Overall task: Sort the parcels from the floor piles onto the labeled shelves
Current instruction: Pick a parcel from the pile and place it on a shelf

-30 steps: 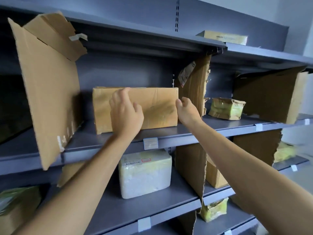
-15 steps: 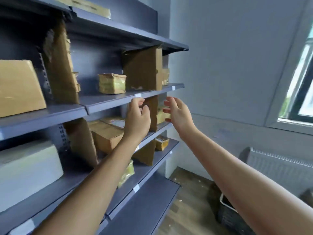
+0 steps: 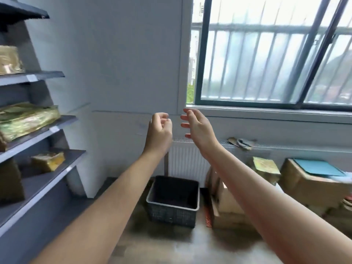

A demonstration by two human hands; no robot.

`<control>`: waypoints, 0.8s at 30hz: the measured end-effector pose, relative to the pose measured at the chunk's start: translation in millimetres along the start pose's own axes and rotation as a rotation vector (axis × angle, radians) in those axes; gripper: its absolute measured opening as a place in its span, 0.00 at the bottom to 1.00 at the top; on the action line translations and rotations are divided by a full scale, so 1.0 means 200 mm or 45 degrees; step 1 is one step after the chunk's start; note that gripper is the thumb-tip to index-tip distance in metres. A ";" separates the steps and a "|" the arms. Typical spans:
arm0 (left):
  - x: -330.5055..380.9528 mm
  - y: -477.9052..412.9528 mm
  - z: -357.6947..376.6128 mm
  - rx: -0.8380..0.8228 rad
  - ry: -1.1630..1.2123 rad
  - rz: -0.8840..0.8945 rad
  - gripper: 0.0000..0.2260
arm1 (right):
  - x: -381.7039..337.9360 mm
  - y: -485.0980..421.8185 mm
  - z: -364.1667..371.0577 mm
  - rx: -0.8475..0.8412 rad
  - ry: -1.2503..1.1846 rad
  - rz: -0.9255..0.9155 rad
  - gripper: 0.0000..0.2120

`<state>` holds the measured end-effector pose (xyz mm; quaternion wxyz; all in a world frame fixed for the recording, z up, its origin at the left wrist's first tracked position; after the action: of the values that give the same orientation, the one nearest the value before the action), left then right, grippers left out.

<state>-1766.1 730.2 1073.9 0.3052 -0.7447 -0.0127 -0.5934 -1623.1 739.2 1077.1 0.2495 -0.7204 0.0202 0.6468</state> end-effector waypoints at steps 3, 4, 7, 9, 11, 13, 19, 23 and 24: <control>-0.01 0.07 0.47 -0.113 0.020 -0.020 0.08 | 0.18 -0.21 -0.36 0.108 0.067 0.032 0.16; -0.02 0.09 0.62 -0.150 0.022 -0.019 0.08 | 0.25 -0.27 -0.48 0.147 0.085 0.042 0.16; -0.06 0.15 1.06 -0.277 0.048 -0.054 0.09 | 0.45 -0.45 -0.79 0.243 0.150 0.080 0.16; -0.11 0.18 1.36 -0.349 0.099 -0.085 0.09 | 0.61 -0.58 -0.97 0.294 0.196 0.103 0.16; -0.18 0.19 1.65 -0.419 0.155 -0.122 0.07 | 0.79 -0.73 -1.13 0.331 0.230 0.147 0.16; -0.26 0.19 1.94 -0.478 0.185 -0.156 0.06 | 0.96 -0.90 -1.27 0.375 0.267 0.180 0.16; -0.57 0.11 2.79 -0.586 0.219 -0.268 0.07 | 1.50 -1.42 -1.63 0.486 0.382 0.293 0.15; -0.78 0.10 3.28 -0.675 0.126 -0.347 0.07 | 1.79 -1.71 -1.84 0.532 0.411 0.388 0.14; -0.83 0.10 3.39 -0.688 0.105 -0.368 0.07 | 1.87 -1.78 -1.89 0.539 0.426 0.405 0.14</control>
<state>-1214.2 1088.5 842.5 0.0087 -0.7647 0.0521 -0.6422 -1088.2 1013.3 858.5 0.2827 -0.7367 0.3077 0.5316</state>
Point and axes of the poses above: each hand's wrist, its own y-axis away from the middle knuckle, its own z-axis out of the palm, x = y × z, the point moved 9 cm from there along -y, towards the middle knuckle, and after that the axes turned 14 degrees about x, right-handed, at the moved point
